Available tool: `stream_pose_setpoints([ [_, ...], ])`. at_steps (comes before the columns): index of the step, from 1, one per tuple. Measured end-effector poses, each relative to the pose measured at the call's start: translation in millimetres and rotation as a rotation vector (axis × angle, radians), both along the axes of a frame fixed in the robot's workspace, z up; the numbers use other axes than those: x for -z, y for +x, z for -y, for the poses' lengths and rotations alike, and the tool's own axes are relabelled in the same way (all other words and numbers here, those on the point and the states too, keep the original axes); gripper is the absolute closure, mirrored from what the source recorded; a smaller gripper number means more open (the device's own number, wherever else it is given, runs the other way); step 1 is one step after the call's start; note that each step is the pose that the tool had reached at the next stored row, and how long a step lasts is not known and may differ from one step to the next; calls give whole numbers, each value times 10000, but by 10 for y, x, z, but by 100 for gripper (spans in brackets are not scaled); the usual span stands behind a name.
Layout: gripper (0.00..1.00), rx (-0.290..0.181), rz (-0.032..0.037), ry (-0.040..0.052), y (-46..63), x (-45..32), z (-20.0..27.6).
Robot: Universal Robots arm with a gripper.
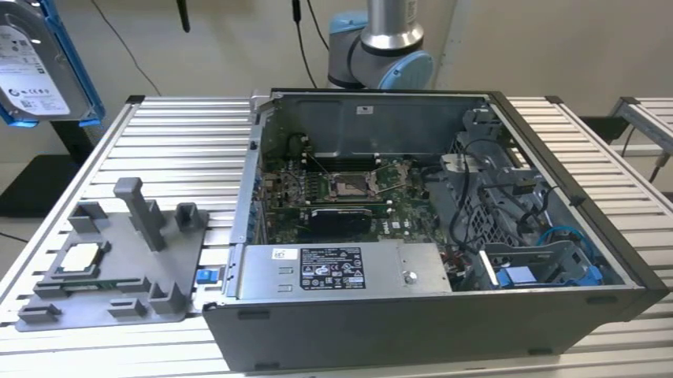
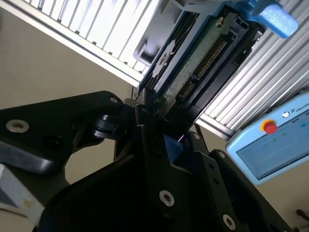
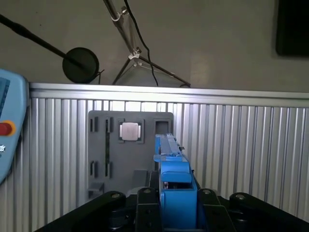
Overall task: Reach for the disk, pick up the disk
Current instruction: 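Pick up the disk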
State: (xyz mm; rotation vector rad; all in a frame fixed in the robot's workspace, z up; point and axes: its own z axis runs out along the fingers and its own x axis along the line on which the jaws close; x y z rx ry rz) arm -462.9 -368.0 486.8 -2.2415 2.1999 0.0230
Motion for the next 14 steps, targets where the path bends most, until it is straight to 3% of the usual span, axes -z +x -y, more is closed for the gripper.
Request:
stream_pose_setpoints([
  [5, 100, -12, 11, 0, 0, -100, 0],
  [10, 100, -14, 68, 1, -1, -190, 0],
  [14, 100, -25, 78, 0, -1, -356, 0],
])
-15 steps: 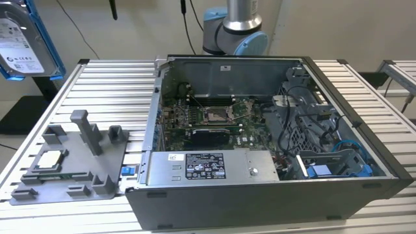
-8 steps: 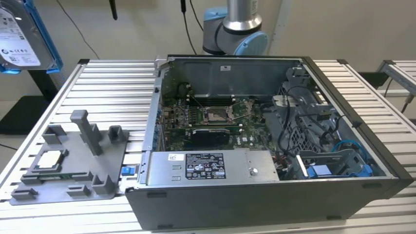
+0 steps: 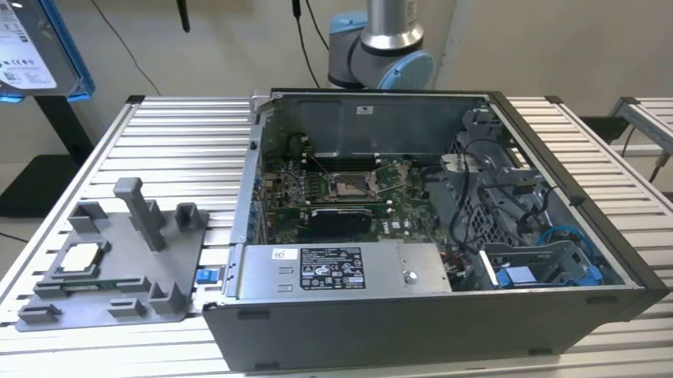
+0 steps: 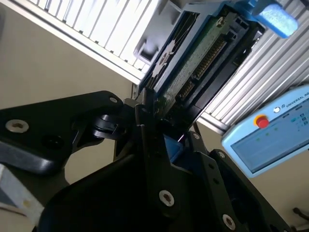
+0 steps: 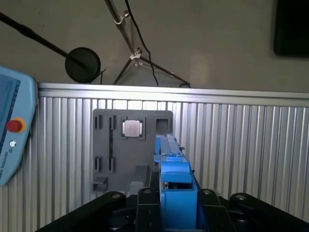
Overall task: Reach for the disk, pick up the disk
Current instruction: 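Pick up the disk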
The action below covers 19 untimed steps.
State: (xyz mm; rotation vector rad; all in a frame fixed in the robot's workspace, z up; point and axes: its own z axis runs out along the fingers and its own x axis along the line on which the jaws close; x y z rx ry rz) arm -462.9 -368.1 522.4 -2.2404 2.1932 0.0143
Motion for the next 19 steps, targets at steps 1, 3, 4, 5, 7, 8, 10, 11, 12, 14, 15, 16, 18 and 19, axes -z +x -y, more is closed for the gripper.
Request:
stream_pose_setpoints([
  [1, 100, -1, 0, 0, 0, -38, 0],
  [3, 100, -2, 1, -1, 0, -112, 0],
  [4, 100, -2, 1, 0, 0, -150, 0],
  [5, 100, -2, 1, 0, 0, -184, 0],
  [7, 100, -2, -1, -1, 1, -206, 0],
  [8, 100, -2, 1, 0, 1, -206, 0],
  [10, 100, -2, 1, 0, 0, -210, 0],
  [11, 100, -3, 1, 0, 1, -213, 0],
  [12, 100, -2, 0, -1, 0, -215, 0],
  [14, 100, -3, 0, 0, 0, -218, 0],
  [15, 100, -2, 1, 0, 0, -220, 0],
  [16, 100, -2, 0, -1, 0, -221, 0],
  [18, 100, -2, 0, 0, 0, -224, 0],
  [19, 100, -2, 1, 0, 0, -225, 0],
])
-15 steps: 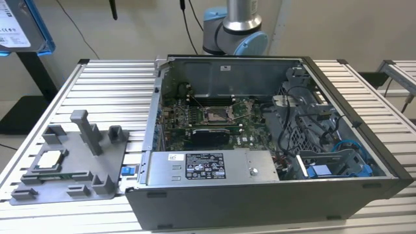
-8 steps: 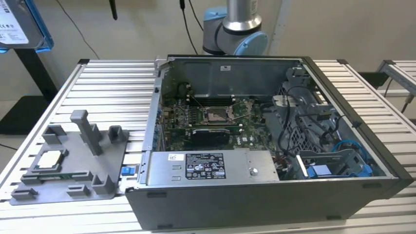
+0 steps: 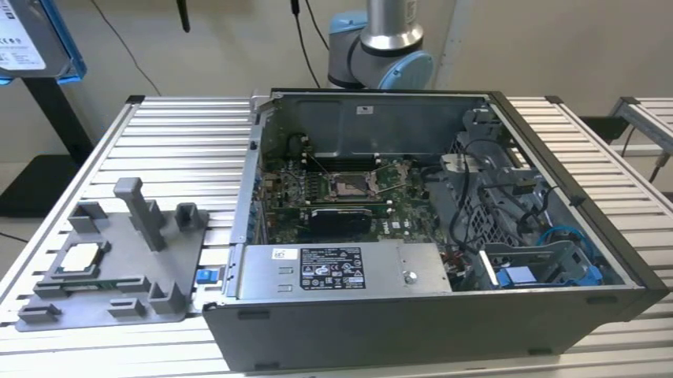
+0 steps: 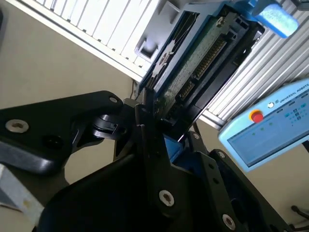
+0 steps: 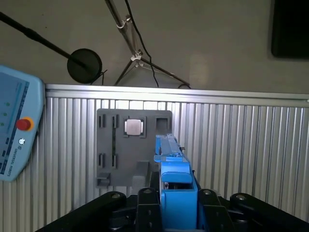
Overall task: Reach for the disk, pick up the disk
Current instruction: 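Pick up the disk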
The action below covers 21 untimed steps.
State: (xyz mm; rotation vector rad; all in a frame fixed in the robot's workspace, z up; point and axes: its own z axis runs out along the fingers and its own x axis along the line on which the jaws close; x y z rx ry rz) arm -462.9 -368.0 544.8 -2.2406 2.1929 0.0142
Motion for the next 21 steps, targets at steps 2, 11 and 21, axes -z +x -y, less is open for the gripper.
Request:
stream_pose_setpoints([
  [2, 100, 0, 0, 0, 0, -3, 0],
  [11, 100, -1, 0, 0, 82, -4, 0],
  [21, 100, -1, -1, 0, 287, -5, 0],
])
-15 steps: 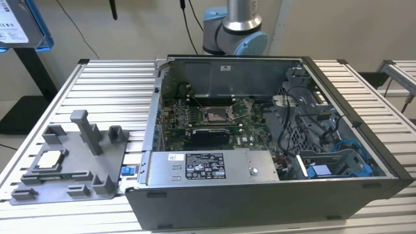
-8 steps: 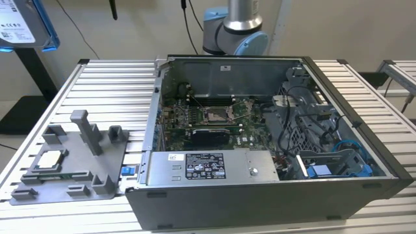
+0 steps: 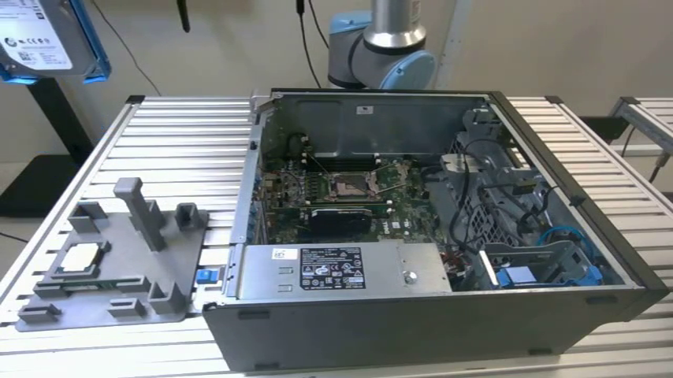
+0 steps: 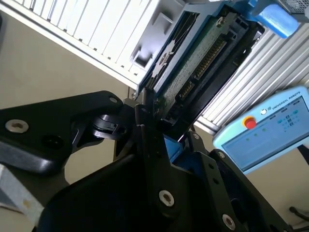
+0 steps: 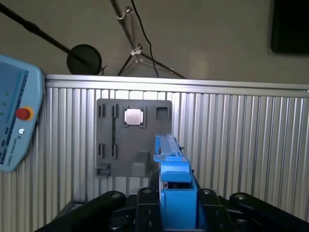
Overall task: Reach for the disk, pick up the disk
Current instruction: 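Pick up the disk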
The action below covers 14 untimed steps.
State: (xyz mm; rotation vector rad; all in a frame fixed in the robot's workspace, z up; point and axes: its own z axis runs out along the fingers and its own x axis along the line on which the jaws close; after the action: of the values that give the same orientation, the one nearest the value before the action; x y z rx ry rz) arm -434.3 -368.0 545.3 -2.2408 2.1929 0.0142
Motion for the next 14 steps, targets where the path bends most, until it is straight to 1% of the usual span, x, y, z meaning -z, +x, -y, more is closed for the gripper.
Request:
stream_pose_setpoints([
  [13, 100, 0, 1, 1, 266, 0, 0],
  [14, 100, 0, 1, 1, 300, 0, 0],
])
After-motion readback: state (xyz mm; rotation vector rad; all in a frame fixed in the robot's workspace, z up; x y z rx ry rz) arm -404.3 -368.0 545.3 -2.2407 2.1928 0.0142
